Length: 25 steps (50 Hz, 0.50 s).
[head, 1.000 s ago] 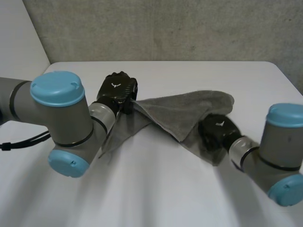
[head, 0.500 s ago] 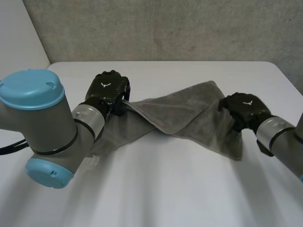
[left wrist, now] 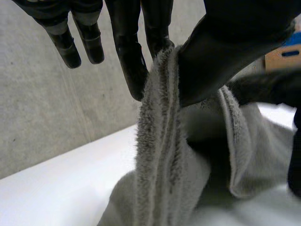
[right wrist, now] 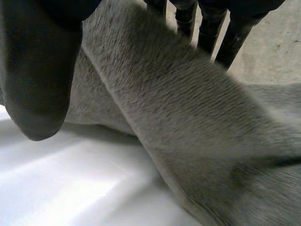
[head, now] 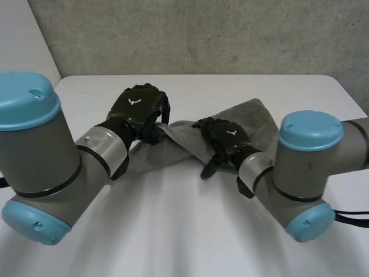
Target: Fold the towel.
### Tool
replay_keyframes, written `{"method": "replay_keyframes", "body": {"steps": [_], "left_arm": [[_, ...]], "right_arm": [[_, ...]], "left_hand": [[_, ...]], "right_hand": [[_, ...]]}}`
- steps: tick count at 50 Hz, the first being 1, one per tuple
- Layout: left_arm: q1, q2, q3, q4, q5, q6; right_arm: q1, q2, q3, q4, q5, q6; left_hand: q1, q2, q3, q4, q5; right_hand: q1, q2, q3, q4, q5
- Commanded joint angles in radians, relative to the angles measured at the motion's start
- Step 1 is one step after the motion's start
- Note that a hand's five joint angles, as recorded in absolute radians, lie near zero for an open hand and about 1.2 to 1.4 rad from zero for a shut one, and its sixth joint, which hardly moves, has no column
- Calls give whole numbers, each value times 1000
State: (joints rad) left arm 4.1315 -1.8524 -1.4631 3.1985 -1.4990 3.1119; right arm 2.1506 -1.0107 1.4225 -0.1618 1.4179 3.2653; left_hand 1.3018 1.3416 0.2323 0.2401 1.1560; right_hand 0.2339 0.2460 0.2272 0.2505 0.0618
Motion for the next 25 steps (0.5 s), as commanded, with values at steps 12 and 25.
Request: {"method": "replay_keyframes", "body": {"steps": [12,25], "left_arm": [[84,104,29,6,5,-156],[211,99,23,8,6,-153]], "right_arm": [[83,142,-100,-125,135,100],[-106,38,48,-159,148,-27]], "left_hand": [[94,55,-58,-66,66],[94,55,-58,-66,66]], "right_hand": [[-59,-71,-53,-76,-62],[13,0,-53,-76,10]]}}
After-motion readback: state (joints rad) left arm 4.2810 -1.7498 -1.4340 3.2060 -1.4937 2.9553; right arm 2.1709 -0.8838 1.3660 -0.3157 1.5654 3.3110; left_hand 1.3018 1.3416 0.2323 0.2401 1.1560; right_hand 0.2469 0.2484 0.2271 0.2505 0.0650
